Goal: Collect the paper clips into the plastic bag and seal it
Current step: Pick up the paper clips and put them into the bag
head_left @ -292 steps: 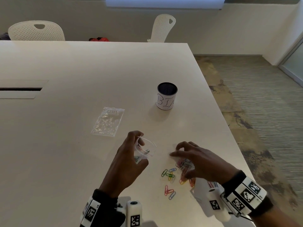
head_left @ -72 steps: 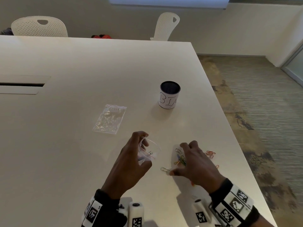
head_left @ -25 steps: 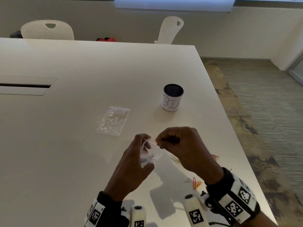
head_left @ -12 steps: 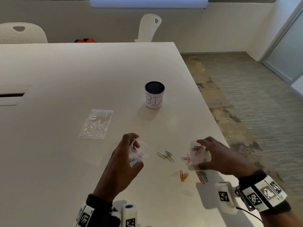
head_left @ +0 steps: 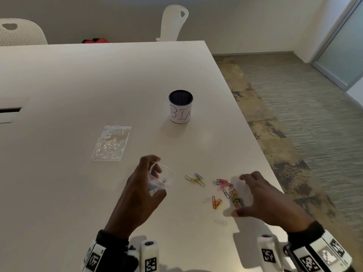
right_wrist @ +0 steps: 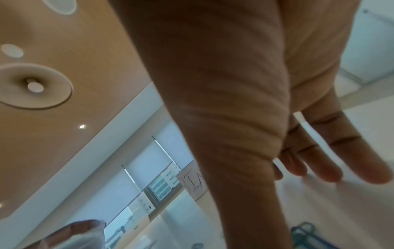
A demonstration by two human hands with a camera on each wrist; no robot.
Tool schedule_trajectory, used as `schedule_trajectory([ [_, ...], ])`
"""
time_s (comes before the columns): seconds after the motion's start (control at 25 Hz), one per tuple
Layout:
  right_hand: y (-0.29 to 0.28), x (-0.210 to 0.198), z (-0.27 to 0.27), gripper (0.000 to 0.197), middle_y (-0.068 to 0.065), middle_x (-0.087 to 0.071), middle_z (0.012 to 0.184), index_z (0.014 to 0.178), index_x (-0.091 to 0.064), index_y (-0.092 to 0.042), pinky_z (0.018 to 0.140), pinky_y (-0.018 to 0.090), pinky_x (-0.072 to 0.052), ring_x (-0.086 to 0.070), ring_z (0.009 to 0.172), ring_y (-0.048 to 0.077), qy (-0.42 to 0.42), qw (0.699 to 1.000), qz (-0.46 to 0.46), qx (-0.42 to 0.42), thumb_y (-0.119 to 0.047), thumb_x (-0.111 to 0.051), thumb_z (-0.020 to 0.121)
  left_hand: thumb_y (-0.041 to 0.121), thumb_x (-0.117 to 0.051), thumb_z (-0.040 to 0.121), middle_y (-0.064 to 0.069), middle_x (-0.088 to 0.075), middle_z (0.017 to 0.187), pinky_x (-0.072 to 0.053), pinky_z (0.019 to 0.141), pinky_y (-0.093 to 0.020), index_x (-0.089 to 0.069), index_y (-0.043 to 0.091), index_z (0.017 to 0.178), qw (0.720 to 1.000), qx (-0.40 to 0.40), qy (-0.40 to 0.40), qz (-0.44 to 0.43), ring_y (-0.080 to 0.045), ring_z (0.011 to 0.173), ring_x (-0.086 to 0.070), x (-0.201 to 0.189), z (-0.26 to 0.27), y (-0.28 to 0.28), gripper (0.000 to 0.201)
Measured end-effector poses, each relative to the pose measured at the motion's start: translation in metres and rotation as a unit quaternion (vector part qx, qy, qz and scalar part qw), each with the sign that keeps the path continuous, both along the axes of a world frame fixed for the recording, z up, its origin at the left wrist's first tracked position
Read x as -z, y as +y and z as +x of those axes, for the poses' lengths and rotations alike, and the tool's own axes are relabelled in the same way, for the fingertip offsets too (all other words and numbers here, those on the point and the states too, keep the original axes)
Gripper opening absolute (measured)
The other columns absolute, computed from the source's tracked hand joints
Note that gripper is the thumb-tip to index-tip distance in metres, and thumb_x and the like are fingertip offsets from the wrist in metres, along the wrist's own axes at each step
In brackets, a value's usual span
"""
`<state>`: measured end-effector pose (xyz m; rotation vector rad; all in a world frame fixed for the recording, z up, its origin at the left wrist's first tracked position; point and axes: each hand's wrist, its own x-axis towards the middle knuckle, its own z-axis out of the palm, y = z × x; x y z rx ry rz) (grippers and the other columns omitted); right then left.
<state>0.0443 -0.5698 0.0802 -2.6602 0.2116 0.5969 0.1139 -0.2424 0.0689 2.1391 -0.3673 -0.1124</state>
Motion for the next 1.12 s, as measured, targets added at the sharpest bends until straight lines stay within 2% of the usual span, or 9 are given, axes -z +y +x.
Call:
schedule_trajectory([
  [0.16,0.027,0.008,-0.018,0.103,-0.010,-0.035,0.121,0.138,-0.036,-0.022,0.094,0.025,-0.057,-0.055,0.105,0.010,0.025,0.999,0.028,0.039,-0.054,-0.092,0.057,0.000,-0.078,0.079,0.014,-0.060,0.110,-0.059,0.086,-0.033,-0.044,0.033,0.132,1.000,0.002,-0.001,0.000,-0.009,0.103,-0.063,-0.002,-0.002,0.003,0.072],
  [0.36,0.065,0.023,-0.005,0.072,-0.005,-0.043,0.116,0.127,-0.046,-0.017,0.092,0.023,-0.049,-0.056,0.107,0.015,-0.059,0.989,0.071,0.115,-0.031,-0.091,0.073,0.001,-0.078,0.079,0.013,-0.060,0.110,-0.060,0.085,-0.030,-0.043,0.032,0.133,1.000,0.003,-0.006,-0.003,-0.007,0.102,-0.063,-0.003,-0.004,0.006,0.071],
  [0.48,0.070,0.028,0.011,0.060,-0.003,-0.048,0.118,0.124,-0.050,-0.018,0.089,0.022,-0.049,-0.057,0.112,0.017,-0.096,0.984,0.101,0.114,-0.027,-0.088,0.078,0.003,-0.079,0.081,0.014,-0.060,0.110,-0.060,0.083,-0.027,-0.042,0.033,0.134,1.000,0.016,-0.002,-0.002,-0.005,0.101,-0.064,-0.004,-0.006,0.006,0.072],
  [0.6,0.062,0.026,0.017,0.082,0.002,-0.045,0.135,0.139,-0.045,-0.022,0.097,0.030,-0.056,-0.056,0.120,0.020,-0.117,0.988,0.051,0.086,-0.041,-0.089,0.073,0.004,-0.077,0.081,0.014,-0.060,0.111,-0.059,0.082,-0.023,-0.042,0.035,0.134,0.999,0.033,0.003,-0.002,-0.006,0.101,-0.064,-0.003,-0.009,0.006,0.070],
  [0.72,0.057,0.024,0.020,0.095,0.003,-0.040,0.143,0.151,-0.039,-0.028,0.106,0.037,-0.049,-0.044,0.132,0.023,-0.095,0.994,-0.023,0.049,-0.054,-0.085,0.073,0.004,-0.076,0.082,0.015,-0.059,0.110,-0.059,0.082,-0.024,-0.043,0.034,0.134,0.999,0.047,-0.001,-0.003,-0.008,0.103,-0.064,-0.002,-0.011,0.004,0.069],
  [0.8,0.064,0.025,0.023,0.076,0.001,-0.045,0.137,0.145,-0.049,-0.030,0.103,0.034,-0.050,-0.047,0.127,0.020,-0.104,0.994,-0.017,0.014,-0.047,-0.083,0.079,0.004,-0.076,0.081,0.016,-0.059,0.110,-0.059,0.083,-0.026,-0.042,0.034,0.134,0.999,0.050,-0.003,-0.002,-0.008,0.103,-0.064,-0.002,-0.012,0.002,0.069],
  [0.96,0.081,0.028,0.032,0.027,-0.003,-0.055,0.114,0.117,-0.066,-0.027,0.086,0.028,-0.053,-0.058,0.105,0.016,-0.149,0.988,-0.004,-0.046,-0.031,-0.073,0.091,0.005,-0.077,0.081,0.017,-0.058,0.110,-0.059,0.082,-0.027,-0.042,0.036,0.133,0.999,0.043,-0.010,0.003,-0.009,0.104,-0.063,-0.003,-0.014,-0.004,0.070],
  [1.04,0.086,0.027,0.038,0.013,-0.001,-0.057,0.108,0.109,-0.068,-0.022,0.073,0.024,-0.046,-0.061,0.096,0.017,-0.161,0.984,-0.015,-0.072,-0.026,-0.066,0.096,0.006,-0.077,0.080,0.016,-0.058,0.110,-0.058,0.082,-0.024,-0.041,0.038,0.132,0.999,0.039,-0.017,0.004,-0.010,0.104,-0.063,-0.004,-0.016,-0.006,0.071],
  [1.12,0.086,0.024,0.046,0.011,0.002,-0.061,0.104,0.103,-0.071,-0.018,0.068,0.024,-0.040,-0.064,0.089,0.021,-0.162,0.982,-0.020,-0.093,-0.018,-0.062,0.098,0.007,-0.078,0.081,0.017,-0.058,0.110,-0.058,0.082,-0.023,-0.040,0.040,0.132,0.999,0.035,-0.021,0.009,-0.009,0.104,-0.063,-0.003,-0.017,-0.010,0.072],
])
